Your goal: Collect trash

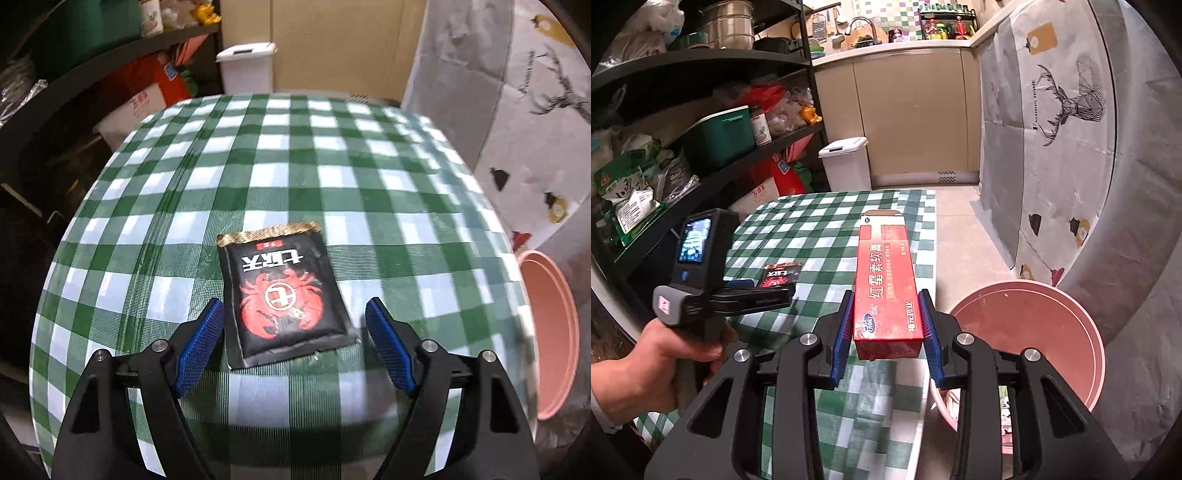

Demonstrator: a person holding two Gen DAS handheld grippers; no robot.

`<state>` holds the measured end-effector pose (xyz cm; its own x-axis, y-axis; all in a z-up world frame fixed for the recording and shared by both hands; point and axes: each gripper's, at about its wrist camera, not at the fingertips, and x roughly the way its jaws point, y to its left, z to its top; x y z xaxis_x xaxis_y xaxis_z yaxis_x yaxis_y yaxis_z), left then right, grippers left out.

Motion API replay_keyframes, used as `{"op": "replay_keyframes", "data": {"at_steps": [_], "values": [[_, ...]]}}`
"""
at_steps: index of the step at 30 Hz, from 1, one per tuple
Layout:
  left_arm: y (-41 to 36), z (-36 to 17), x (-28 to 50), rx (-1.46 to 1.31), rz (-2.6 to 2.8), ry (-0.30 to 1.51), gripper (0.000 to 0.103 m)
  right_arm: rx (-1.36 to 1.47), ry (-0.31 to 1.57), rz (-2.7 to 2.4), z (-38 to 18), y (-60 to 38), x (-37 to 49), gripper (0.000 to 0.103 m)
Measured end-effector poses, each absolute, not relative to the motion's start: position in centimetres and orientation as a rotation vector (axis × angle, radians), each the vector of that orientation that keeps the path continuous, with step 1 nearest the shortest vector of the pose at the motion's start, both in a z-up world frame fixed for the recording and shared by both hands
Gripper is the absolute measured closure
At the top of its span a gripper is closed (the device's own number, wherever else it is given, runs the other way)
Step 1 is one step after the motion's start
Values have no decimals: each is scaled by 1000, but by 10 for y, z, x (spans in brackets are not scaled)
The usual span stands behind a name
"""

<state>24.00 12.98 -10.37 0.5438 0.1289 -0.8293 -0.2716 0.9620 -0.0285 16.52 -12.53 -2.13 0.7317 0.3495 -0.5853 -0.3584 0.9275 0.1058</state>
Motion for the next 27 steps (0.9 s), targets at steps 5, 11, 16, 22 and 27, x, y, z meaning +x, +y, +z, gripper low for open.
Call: {"op": "replay_keyframes", "data": {"at_steps": [5, 11, 16, 22, 27], "values": [[128, -108, 246, -155, 256, 958, 38, -6, 639, 385, -22, -135, 167, 68], [119, -94, 243, -85, 228, 911, 76, 18, 637, 372, -20, -141, 170, 68], [119, -80, 234, -66, 226, 854, 92, 26, 628, 365, -16, -143, 169, 68], [123, -55, 222, -71, 205, 776, 99, 26, 624, 340, -14, -147, 167, 68], [113, -38, 212, -87, 161, 743, 99, 32, 614, 307, -10, -154, 166, 68]]}}
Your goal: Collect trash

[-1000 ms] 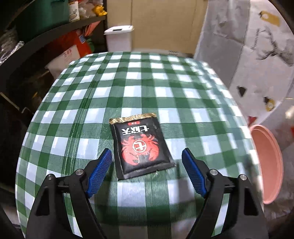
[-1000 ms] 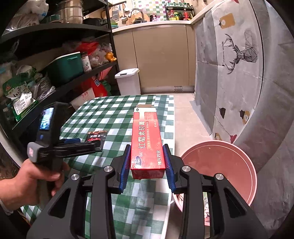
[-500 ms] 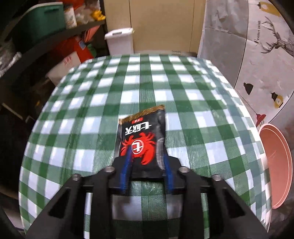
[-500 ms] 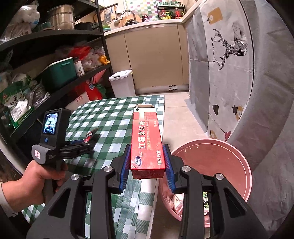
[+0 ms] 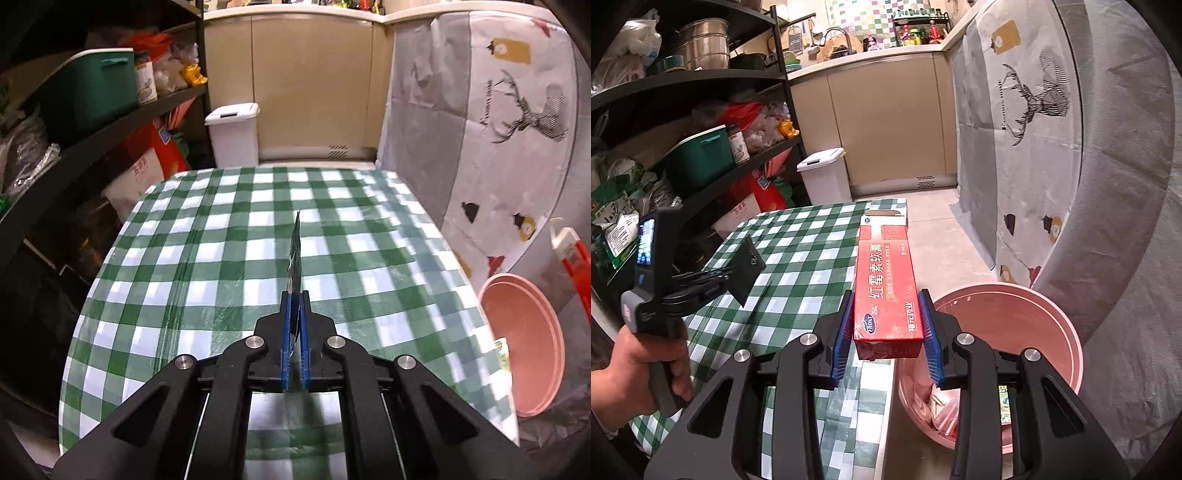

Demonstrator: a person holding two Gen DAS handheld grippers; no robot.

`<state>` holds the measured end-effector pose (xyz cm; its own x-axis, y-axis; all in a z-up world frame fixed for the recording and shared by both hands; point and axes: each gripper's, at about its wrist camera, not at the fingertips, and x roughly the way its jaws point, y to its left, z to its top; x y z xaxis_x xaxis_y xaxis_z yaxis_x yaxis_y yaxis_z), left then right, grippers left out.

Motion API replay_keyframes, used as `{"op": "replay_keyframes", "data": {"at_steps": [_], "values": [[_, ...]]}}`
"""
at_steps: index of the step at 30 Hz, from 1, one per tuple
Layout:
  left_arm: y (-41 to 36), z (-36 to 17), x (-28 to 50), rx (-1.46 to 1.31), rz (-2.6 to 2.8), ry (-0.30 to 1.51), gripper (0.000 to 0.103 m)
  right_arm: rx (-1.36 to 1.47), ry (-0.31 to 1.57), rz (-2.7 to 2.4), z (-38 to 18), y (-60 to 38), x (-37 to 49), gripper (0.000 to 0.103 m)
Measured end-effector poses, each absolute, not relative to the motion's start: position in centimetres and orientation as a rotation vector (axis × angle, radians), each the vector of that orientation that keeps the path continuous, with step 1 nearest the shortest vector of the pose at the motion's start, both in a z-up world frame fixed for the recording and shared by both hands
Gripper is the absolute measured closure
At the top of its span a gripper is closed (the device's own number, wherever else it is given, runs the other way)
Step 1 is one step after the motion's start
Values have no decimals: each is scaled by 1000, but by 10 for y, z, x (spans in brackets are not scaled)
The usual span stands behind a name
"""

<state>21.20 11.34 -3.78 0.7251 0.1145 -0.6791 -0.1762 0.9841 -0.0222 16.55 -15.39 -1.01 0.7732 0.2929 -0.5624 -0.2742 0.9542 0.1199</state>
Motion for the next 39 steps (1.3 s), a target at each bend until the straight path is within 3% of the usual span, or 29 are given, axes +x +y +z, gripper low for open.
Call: {"op": "replay_keyframes", "data": {"at_steps": [17, 39], "values": [[48, 15, 174, -108, -51, 640, 99, 45, 559, 163, 10, -199, 151, 68], [-66, 5, 183, -55, -283, 667, 99, 39, 554, 20, 7, -236, 166, 68]]}}
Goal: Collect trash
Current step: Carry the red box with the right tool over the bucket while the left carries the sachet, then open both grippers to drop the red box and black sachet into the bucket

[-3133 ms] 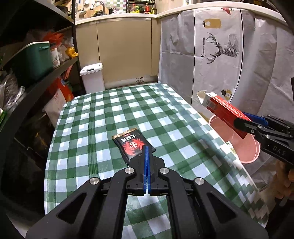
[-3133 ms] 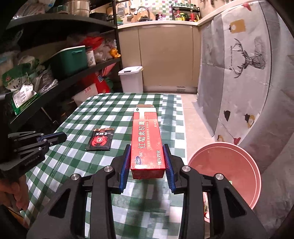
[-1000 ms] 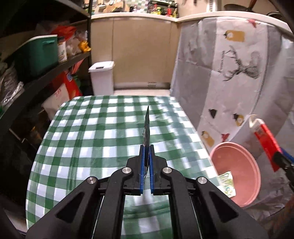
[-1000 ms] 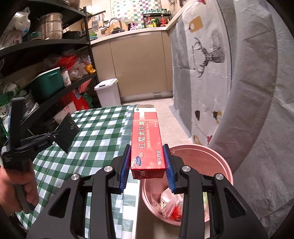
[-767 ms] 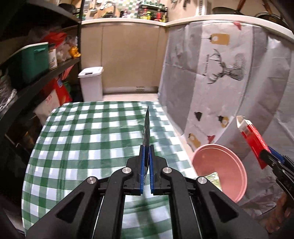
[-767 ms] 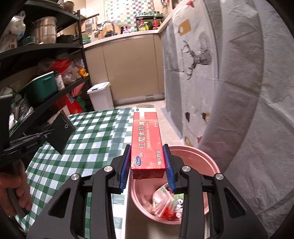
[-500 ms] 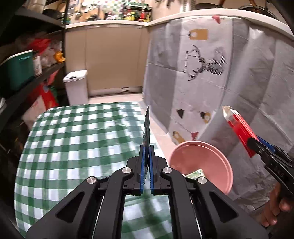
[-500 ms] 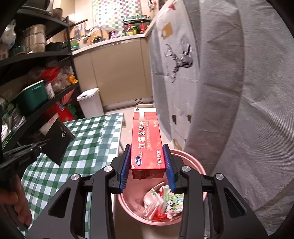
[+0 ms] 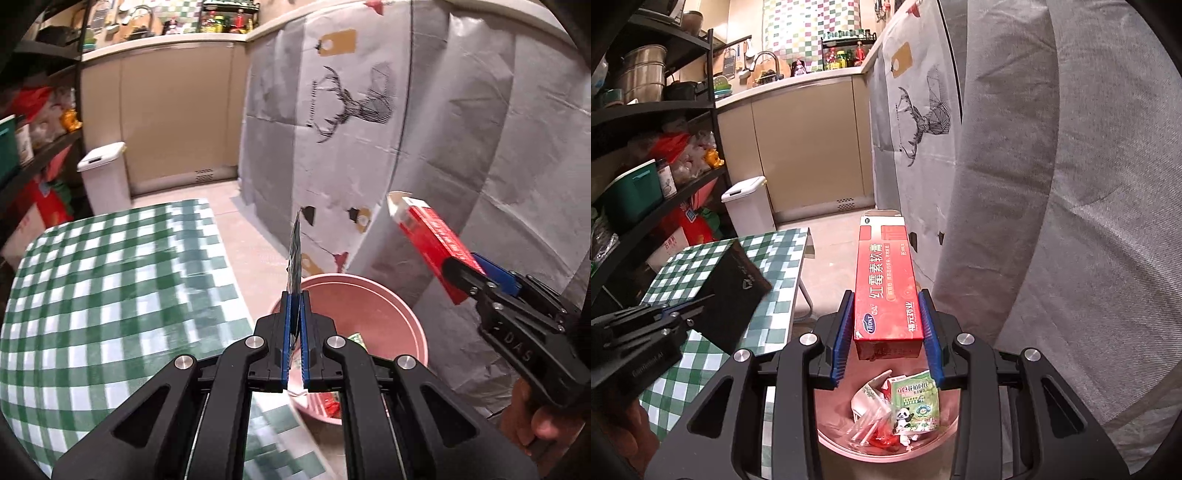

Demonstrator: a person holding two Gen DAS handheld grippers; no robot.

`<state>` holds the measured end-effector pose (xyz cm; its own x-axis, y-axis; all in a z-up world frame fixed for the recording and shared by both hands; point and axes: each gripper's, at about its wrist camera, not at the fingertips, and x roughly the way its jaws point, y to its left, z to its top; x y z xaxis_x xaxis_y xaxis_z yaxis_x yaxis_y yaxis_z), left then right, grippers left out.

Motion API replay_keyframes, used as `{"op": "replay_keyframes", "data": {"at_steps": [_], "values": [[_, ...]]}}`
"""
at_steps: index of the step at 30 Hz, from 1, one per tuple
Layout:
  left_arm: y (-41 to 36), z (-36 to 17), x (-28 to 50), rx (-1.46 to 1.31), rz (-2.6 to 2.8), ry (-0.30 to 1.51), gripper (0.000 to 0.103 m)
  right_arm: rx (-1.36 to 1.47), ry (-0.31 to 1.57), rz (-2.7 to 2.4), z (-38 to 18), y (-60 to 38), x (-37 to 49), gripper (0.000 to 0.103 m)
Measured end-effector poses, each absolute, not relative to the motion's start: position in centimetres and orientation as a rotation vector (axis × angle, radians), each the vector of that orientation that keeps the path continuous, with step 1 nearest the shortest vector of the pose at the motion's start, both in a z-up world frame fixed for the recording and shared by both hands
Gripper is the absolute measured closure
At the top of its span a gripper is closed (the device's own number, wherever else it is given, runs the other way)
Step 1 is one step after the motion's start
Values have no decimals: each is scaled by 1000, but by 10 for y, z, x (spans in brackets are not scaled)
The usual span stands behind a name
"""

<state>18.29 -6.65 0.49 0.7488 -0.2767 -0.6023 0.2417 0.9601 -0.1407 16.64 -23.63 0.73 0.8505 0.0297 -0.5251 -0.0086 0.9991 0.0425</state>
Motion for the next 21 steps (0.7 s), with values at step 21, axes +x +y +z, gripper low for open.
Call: {"op": "replay_keyframes", "data": {"at_steps": [21], "values": [[-83, -17, 190, -15, -336, 699, 66, 83, 566, -49, 6, -256, 170, 41]]}}
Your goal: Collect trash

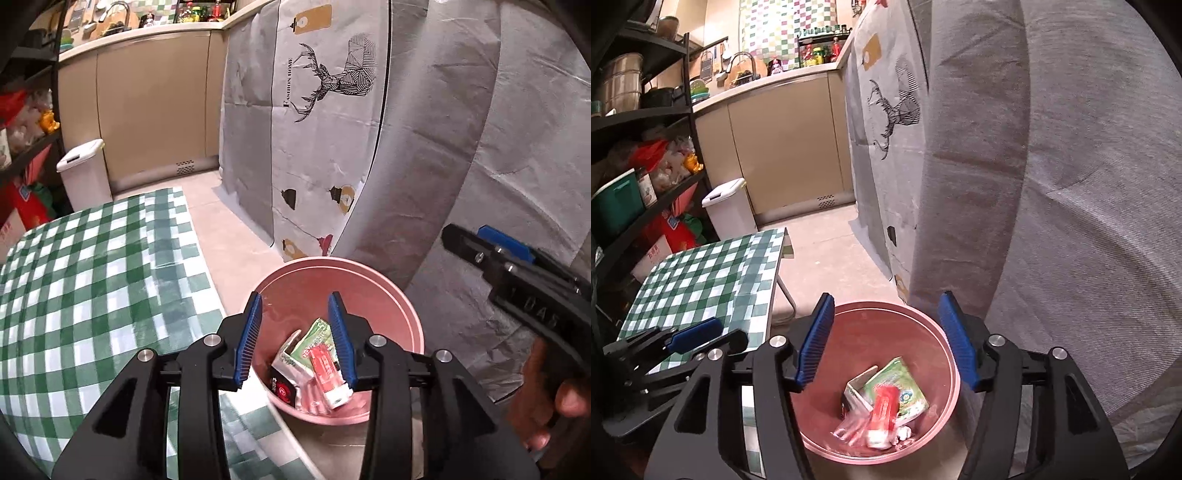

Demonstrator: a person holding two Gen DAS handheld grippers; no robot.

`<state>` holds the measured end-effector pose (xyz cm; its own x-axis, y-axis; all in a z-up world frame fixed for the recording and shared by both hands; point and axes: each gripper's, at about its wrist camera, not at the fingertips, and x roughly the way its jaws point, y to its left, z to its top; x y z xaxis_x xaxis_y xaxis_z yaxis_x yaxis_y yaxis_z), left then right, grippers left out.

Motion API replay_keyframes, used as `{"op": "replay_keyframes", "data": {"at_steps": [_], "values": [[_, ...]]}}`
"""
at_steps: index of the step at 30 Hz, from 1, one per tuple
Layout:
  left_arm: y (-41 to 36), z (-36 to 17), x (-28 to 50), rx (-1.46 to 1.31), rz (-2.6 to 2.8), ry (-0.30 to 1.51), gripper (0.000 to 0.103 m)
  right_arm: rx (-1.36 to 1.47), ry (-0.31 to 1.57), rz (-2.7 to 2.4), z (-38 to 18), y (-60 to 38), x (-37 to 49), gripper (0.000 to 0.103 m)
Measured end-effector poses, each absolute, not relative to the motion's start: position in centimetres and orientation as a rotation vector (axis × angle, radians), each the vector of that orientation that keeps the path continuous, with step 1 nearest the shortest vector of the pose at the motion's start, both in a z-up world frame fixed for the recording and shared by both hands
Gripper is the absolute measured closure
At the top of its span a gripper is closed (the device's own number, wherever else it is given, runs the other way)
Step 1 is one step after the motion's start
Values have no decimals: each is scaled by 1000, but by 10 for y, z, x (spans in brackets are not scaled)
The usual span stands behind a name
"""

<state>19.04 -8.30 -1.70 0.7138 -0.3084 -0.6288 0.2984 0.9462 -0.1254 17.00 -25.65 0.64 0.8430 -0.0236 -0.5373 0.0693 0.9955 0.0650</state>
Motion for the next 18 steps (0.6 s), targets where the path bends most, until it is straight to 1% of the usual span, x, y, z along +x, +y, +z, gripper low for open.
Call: {"op": "replay_keyframes", "data": {"at_steps": [1, 2, 3, 4, 5, 7, 10, 11, 13, 18], "values": [[-80, -16, 188, -16, -331, 698, 64, 79, 561, -50, 8, -257, 167, 38], [-78, -15, 185, -15, -327, 695, 60, 73, 558, -50, 9, -257, 164, 36], [-75, -14, 182, -13, -321, 689, 57, 66, 553, -47, 11, -256, 161, 32], [-73, -12, 177, -10, -315, 682, 52, 58, 546, -46, 13, -256, 157, 27], [-71, -10, 172, -7, -308, 674, 49, 48, 537, -50, 15, -255, 152, 25], [-66, -6, 159, -11, -298, 662, 45, 41, 527, -52, 18, -255, 141, 20], [-60, -1, 144, -21, -282, 647, 36, 46, 518, -47, 24, -254, 120, 13], [-57, 0, 133, -29, -269, 635, 33, 43, 512, -49, 26, -253, 114, 12], [-52, 1, 119, -51, -256, 628, 32, 28, 492, -58, 30, -251, 95, 8], [-47, 2, 82, -64, -218, 625, 26, 2, 480, -76, 35, -247, 55, 7]]}}
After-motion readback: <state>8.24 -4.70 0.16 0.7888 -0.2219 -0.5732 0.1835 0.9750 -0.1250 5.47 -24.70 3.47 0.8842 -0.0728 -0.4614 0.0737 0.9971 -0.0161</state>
